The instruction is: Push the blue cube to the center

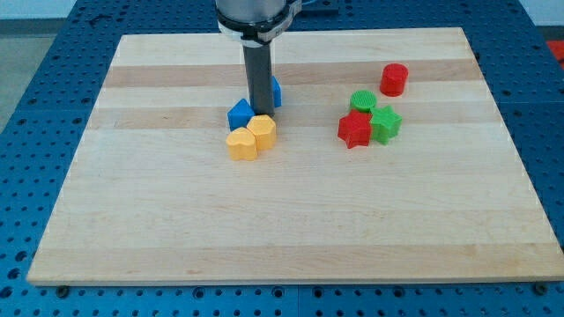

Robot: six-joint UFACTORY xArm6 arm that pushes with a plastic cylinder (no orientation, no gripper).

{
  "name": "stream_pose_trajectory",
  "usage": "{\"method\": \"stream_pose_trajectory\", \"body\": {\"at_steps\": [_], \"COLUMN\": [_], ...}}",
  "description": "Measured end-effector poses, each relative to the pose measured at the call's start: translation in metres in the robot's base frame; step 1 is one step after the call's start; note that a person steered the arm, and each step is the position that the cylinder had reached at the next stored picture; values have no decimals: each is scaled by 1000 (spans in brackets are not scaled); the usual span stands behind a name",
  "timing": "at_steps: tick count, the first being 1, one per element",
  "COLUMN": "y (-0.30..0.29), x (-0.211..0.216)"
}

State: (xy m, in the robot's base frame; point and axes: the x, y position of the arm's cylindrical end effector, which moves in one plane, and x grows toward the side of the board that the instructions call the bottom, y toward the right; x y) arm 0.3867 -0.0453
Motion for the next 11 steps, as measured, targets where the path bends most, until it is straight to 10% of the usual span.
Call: {"method": "stream_pose_trajectory", "body": {"at_steps": [3, 6, 11], "y": [103, 73, 2], "x": [14, -99, -45]}}
